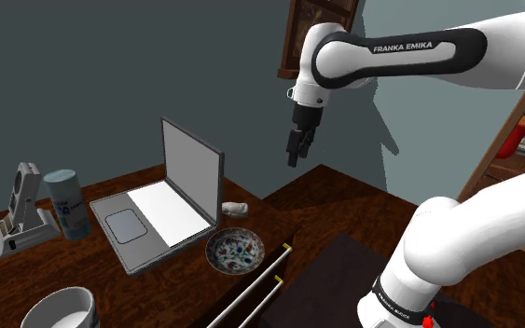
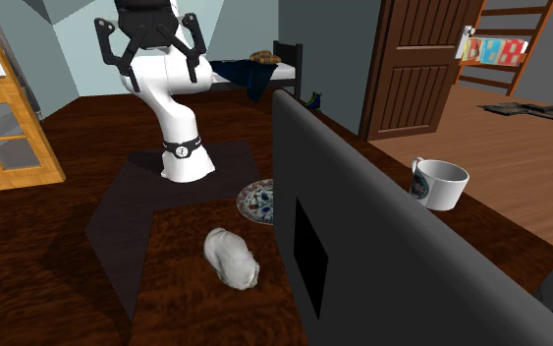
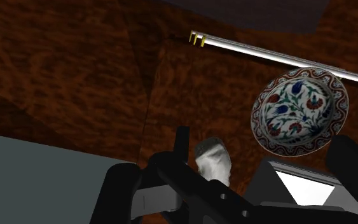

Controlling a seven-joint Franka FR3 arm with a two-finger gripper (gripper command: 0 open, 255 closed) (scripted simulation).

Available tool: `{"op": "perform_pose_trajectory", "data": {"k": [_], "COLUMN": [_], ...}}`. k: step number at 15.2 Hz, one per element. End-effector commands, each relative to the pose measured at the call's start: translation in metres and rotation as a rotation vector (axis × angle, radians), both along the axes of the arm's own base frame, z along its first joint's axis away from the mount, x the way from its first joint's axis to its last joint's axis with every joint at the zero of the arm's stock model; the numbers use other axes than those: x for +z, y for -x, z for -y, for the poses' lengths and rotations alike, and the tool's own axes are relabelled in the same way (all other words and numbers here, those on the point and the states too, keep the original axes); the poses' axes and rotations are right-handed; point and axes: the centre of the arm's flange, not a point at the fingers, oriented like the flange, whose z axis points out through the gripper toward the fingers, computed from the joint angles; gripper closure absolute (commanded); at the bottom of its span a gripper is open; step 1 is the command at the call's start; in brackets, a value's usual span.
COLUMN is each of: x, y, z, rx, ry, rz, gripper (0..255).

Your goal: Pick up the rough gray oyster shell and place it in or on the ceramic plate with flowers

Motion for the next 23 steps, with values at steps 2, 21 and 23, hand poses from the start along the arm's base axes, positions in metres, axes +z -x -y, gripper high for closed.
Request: {"op": "perform_pose_trajectory", "data": {"k": [2,21,23], "x": [-0.029,-0.212,-0.222], "y": [-0.026,-0.183,-0.183], "z": [-0.006,-0.060,-0.061], "rx": [0.015,0.110,0.110], "ry": [-0.011,-0.079,-0.079], "rz": [0.006,0.027,0.027], "gripper": [0,0,0]}}
